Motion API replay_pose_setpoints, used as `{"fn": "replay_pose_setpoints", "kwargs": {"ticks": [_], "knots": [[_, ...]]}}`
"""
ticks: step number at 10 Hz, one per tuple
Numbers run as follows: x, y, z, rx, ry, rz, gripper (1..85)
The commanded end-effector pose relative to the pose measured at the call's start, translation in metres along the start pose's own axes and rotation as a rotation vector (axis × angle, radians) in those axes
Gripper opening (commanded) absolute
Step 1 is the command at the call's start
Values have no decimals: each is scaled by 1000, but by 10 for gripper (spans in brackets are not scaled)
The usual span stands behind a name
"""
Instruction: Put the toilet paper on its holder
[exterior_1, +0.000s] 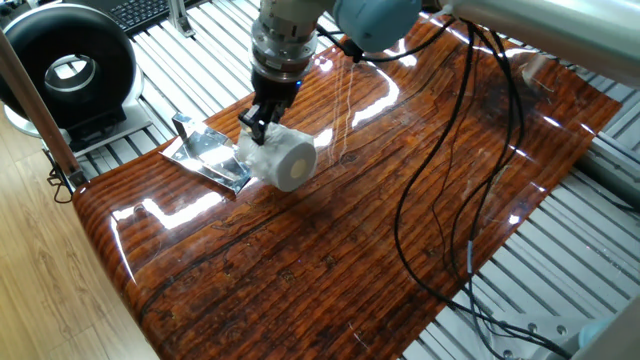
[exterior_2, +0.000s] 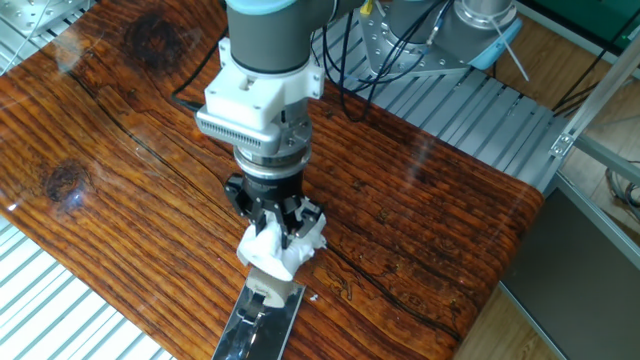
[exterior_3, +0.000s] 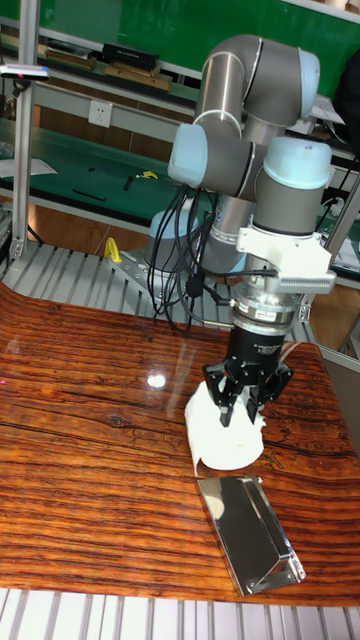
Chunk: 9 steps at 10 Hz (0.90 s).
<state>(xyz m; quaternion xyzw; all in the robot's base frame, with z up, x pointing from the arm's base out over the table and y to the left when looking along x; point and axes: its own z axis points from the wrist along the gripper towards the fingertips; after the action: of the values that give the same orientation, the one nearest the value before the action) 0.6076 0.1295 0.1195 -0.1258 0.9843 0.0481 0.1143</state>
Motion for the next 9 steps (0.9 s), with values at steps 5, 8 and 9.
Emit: {"fn": "replay_pose_setpoints", "kwargs": {"ticks": [5,8,9], "knots": [[-20,11,17,-24,-31,13,10],[-23,9,20,-23,-32,9,10],[-25,9,21,-27,-37,10,10]]}}
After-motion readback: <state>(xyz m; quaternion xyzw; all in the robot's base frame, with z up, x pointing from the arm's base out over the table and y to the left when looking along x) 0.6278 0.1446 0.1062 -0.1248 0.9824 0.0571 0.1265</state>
